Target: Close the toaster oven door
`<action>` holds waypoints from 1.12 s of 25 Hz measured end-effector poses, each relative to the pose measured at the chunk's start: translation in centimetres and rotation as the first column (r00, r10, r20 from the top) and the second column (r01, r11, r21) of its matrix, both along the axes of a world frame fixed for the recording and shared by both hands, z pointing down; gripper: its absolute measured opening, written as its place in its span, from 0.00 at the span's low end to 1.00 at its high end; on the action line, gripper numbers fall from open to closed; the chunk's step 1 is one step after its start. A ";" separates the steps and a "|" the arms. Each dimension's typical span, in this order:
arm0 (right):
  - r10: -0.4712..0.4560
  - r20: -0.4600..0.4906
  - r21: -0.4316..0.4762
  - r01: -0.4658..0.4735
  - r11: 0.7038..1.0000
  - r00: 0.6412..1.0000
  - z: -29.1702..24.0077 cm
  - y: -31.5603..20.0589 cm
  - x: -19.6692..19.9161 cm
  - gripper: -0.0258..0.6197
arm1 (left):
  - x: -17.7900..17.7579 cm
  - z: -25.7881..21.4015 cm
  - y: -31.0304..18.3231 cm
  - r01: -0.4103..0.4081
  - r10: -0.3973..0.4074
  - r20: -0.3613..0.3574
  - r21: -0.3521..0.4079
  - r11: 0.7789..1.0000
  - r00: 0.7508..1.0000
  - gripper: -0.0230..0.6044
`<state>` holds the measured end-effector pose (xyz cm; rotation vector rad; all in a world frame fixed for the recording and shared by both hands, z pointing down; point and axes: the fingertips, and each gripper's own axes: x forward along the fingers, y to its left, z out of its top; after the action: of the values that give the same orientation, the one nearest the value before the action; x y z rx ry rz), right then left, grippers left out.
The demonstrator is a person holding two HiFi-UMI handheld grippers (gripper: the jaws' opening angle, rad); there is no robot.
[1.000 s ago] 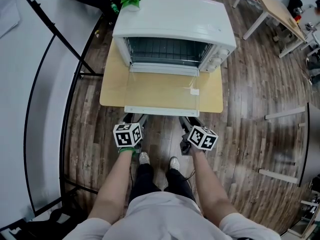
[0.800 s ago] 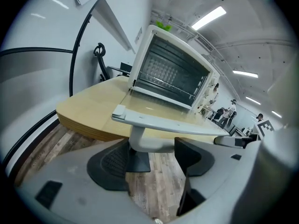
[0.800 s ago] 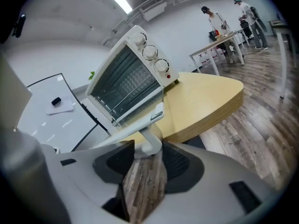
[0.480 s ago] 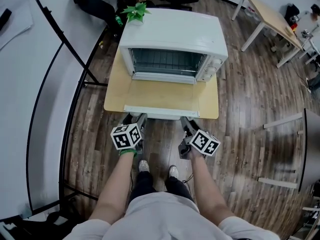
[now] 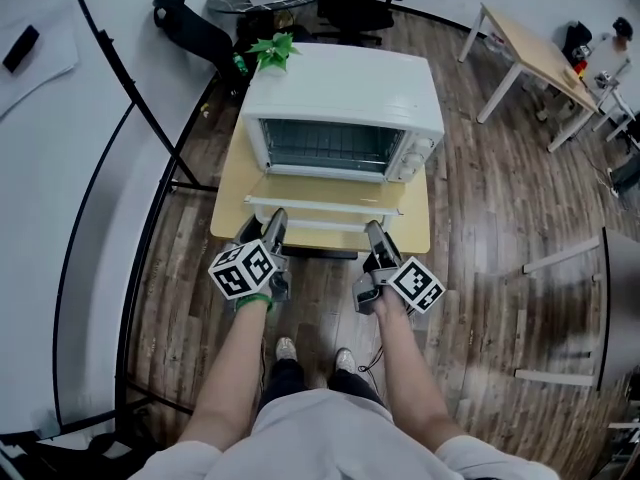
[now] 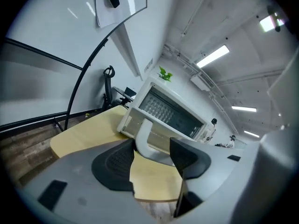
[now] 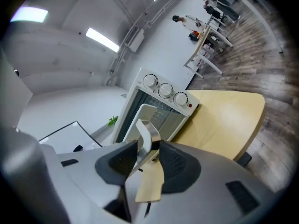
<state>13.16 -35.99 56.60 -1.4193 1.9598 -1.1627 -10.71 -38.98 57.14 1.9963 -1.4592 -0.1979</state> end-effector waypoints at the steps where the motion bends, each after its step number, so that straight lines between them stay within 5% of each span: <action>1: 0.008 0.028 0.008 -0.008 1.000 1.000 -0.6 -0.5 0.1 0.27 | 0.0 -0.7 -0.5 0.006 -0.006 -0.024 0.009 1.000 1.000 0.42; 12: 0.062 0.255 0.028 -0.071 0.997 0.965 -6.0 -6.2 0.8 0.23 | -0.3 -6.4 -6.2 0.042 -0.024 -0.238 0.073 0.996 0.971 0.37; 28: 0.106 0.392 0.008 -0.119 0.993 0.914 -9.3 -12.9 1.7 0.20 | -0.2 -9.5 -13.1 0.064 -0.030 -0.498 0.051 0.997 0.867 0.31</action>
<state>14.87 -48.92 47.30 -1.1580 1.5908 -1.2443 -10.91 -52.08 47.60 1.7788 -1.1722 -0.7355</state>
